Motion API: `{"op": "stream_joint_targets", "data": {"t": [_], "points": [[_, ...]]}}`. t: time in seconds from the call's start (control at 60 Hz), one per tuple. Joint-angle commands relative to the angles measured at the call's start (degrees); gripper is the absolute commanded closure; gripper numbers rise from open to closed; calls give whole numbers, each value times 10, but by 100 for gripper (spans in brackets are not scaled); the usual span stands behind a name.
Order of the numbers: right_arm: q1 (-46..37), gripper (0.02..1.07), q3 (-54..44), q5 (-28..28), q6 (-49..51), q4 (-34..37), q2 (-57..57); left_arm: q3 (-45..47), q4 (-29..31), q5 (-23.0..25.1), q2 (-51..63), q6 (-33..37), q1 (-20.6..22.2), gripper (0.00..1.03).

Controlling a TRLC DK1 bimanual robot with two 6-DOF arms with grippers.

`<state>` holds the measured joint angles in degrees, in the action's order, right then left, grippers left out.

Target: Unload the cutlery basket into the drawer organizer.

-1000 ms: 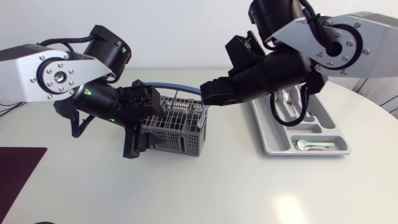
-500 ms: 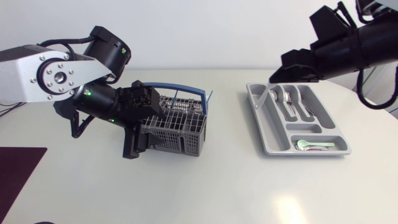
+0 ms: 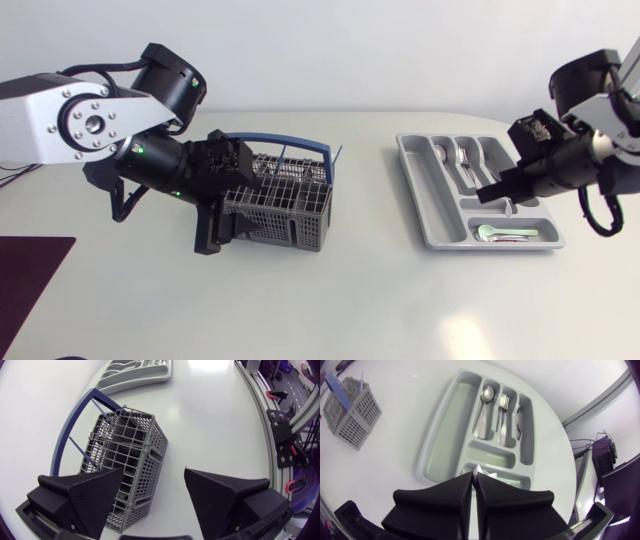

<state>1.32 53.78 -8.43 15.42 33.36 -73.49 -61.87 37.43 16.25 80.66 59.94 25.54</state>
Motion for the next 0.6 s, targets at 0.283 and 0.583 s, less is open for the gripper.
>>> {"op": "stream_joint_targets", "data": {"t": [0.283,0.583], "points": [[-30,102,-83,-106,66,-121,-69,23,13,4,-19,-10,-6,14],[-29,101,-98,-125,63,-200,-168,32,18,4,-32,-7,-8,14]]}}
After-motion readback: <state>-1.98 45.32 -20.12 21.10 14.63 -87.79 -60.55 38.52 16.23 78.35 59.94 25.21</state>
